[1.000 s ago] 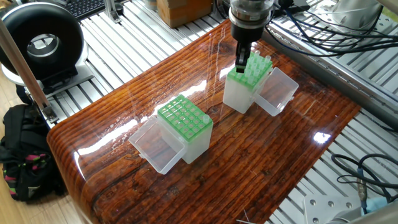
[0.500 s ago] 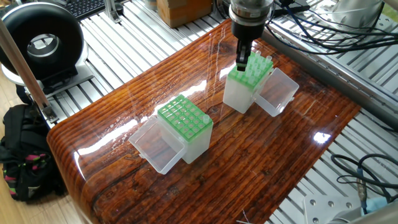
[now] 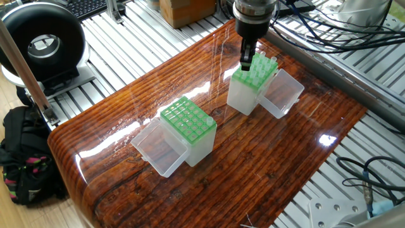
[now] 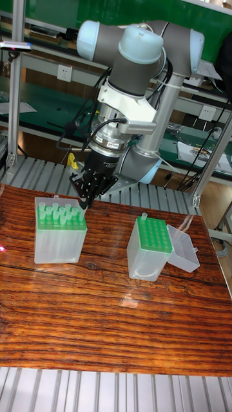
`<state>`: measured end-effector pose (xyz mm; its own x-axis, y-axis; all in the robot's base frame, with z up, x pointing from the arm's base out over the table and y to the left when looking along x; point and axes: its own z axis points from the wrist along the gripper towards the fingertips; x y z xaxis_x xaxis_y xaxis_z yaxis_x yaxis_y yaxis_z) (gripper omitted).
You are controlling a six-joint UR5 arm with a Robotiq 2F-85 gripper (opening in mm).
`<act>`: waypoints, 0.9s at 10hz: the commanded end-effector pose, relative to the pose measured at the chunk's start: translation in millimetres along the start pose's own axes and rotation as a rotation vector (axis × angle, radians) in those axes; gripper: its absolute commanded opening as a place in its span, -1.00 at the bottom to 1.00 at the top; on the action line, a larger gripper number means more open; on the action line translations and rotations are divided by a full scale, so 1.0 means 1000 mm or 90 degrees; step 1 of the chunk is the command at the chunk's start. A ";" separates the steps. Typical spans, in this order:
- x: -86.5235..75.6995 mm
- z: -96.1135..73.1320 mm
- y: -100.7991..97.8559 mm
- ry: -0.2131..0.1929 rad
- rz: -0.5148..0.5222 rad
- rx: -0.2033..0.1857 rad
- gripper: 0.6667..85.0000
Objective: Transfer all large pipette tips from one holder to another
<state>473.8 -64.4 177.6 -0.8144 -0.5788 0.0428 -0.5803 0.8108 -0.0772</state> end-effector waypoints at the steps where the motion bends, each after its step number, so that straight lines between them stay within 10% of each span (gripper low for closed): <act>1: -0.004 -0.005 0.002 -0.007 0.002 -0.009 -0.67; 9: -0.009 -0.013 0.002 -0.024 0.015 -0.028 -0.68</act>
<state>476.8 -60.5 186.6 -0.8208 -0.5707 0.0240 -0.5711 0.8193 -0.0507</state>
